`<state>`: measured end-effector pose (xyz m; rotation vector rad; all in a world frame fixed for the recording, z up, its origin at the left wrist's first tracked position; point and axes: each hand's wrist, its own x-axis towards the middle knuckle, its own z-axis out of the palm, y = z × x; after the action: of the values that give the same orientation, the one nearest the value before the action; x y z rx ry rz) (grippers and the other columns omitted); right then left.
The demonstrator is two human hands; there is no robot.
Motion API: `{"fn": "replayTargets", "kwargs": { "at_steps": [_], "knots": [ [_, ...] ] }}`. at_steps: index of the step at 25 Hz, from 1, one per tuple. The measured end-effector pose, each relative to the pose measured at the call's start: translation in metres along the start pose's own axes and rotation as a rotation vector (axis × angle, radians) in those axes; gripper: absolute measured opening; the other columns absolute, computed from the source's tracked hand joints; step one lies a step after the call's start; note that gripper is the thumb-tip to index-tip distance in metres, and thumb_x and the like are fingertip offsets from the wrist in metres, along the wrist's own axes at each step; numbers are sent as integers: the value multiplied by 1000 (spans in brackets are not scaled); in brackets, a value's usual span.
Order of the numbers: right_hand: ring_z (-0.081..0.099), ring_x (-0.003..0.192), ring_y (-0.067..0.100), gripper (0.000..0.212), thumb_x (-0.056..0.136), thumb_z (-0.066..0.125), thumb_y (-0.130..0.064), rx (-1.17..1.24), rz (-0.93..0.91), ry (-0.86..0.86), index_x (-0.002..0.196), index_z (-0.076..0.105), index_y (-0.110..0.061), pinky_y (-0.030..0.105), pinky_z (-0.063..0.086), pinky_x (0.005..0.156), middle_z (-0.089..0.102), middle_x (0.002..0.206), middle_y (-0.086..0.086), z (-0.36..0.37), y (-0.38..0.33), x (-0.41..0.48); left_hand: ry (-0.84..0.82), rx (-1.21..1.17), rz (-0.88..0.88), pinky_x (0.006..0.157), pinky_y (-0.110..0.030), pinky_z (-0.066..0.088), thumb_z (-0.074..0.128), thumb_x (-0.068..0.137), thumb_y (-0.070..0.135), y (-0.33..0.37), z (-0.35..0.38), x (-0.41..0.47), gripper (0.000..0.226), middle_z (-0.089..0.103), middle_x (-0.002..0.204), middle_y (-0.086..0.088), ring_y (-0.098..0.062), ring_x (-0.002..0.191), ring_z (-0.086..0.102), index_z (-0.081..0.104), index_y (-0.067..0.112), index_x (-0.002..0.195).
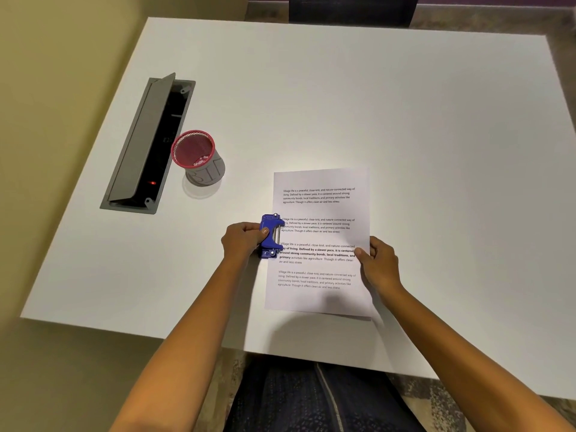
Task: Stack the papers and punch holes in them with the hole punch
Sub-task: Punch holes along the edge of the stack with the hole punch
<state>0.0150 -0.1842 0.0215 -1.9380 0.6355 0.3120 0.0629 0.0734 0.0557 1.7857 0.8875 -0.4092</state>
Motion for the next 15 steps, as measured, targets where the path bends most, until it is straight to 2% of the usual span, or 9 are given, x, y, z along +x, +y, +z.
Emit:
{"fn": "replayTargets", "kwargs": {
  "at_steps": [5, 8, 13, 15],
  "knots": [
    [59, 87, 15, 27, 91, 58, -10, -9, 2, 0, 118, 62, -11, 17, 41, 69, 69, 117, 6, -1, -1, -1, -4, -6, -6, 96, -44, 54, 73, 82, 12, 0, 0, -1, 24, 71, 106, -20, -25, 85, 63, 70, 2, 104],
    [59, 88, 16, 27, 91, 59, -10, -16, 1, -3, 117, 63, -10, 18, 42, 70, 69, 117, 7, 0, -1, -1, -1, 4, 3, 95, -43, 54, 73, 82, 12, 1, 0, -2, 24, 71, 106, -19, -25, 85, 63, 70, 2, 104],
    [59, 85, 17, 23, 90, 59, -11, -49, -3, -10, 112, 64, -9, 23, 42, 75, 70, 113, 6, -1, -2, 0, -38, 48, 10, 83, -35, 57, 76, 80, 8, 5, -4, 2, 25, 68, 92, -15, -23, 74, 62, 70, 0, 103],
    [59, 84, 17, 22, 90, 59, -12, -63, -1, -15, 111, 64, -9, 24, 41, 75, 70, 111, 6, -2, -2, 1, -56, 48, -12, 89, -38, 57, 77, 79, 9, 5, -6, 4, 26, 68, 91, -15, -25, 78, 62, 70, -1, 102]
  ]
}}
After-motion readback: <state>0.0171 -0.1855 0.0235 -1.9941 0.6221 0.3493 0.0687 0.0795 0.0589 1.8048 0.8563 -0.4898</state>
